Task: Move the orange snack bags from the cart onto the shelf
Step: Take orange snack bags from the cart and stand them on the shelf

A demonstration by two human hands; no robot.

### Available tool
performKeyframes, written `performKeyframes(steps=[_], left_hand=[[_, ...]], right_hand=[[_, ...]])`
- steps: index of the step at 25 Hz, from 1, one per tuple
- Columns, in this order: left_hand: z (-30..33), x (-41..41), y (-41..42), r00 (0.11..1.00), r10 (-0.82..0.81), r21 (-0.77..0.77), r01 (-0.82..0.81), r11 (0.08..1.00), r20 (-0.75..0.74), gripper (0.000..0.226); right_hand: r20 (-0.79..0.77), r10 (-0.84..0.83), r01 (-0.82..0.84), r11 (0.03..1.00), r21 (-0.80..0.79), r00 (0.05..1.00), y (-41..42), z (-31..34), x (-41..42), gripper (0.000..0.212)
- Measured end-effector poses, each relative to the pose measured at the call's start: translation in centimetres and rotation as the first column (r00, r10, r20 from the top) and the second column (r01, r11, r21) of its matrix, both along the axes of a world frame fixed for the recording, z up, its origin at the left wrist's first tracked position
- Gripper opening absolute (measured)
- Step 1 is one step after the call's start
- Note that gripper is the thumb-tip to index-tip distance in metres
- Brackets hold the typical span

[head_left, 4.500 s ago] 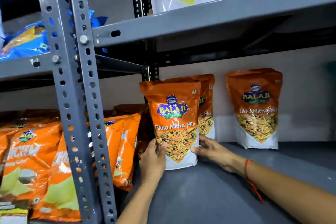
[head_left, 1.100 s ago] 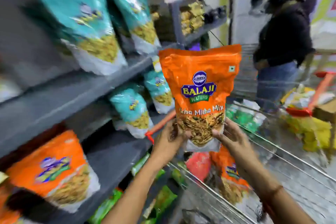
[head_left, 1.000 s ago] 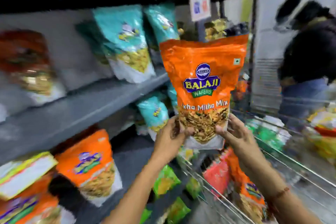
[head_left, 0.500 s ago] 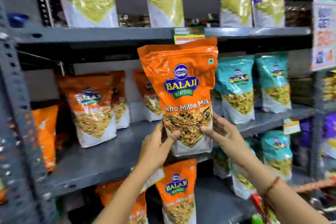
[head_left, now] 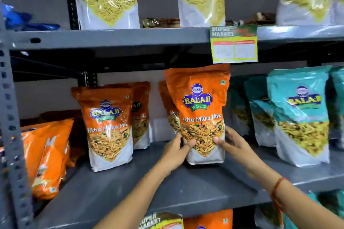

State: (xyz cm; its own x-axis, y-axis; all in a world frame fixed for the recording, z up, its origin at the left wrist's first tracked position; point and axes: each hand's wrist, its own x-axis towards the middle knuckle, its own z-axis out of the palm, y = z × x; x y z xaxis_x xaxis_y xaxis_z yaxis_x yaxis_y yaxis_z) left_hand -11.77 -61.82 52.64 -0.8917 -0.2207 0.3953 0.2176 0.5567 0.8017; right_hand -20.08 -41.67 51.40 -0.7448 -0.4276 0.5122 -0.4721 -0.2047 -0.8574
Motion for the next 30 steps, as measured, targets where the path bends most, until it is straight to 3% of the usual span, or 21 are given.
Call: performKeyframes(steps=[8,21,23,26,30], left_hand=[[-1.0,-5.3,-1.7,0.992,-0.007,0.054,0.0,0.999,0.124,0.059],[-1.1,-4.0,-1.2,0.992,0.111,0.052,-0.115,0.992,0.064,0.055],[-1.4,-2.7,-0.6,0.989,0.146,0.027,-0.147,0.989,0.026,0.059],[-0.4,0.3,1.4,0.988,0.151,-0.02,-0.152,0.988,-0.034,0.07],[2.7,2.6,6.0,0.96,0.105,0.157,-0.065,0.985,-0.261,0.058]], right_hand=[[0.071,0.021,-0.027,0.996,0.081,0.997,-1.4,-1.2,-6.6,0.058],[0.154,0.062,-0.089,0.98,0.178,0.986,-2.0,-0.4,-6.1,0.056],[0.16,0.001,-0.022,0.991,0.129,0.987,-1.3,-0.6,-4.4,0.06],[0.208,-0.205,0.205,0.979,0.026,0.956,0.4,0.2,-1.2,0.075],[0.231,-0.262,0.322,0.905,-0.28,0.937,1.4,4.3,3.0,0.049]])
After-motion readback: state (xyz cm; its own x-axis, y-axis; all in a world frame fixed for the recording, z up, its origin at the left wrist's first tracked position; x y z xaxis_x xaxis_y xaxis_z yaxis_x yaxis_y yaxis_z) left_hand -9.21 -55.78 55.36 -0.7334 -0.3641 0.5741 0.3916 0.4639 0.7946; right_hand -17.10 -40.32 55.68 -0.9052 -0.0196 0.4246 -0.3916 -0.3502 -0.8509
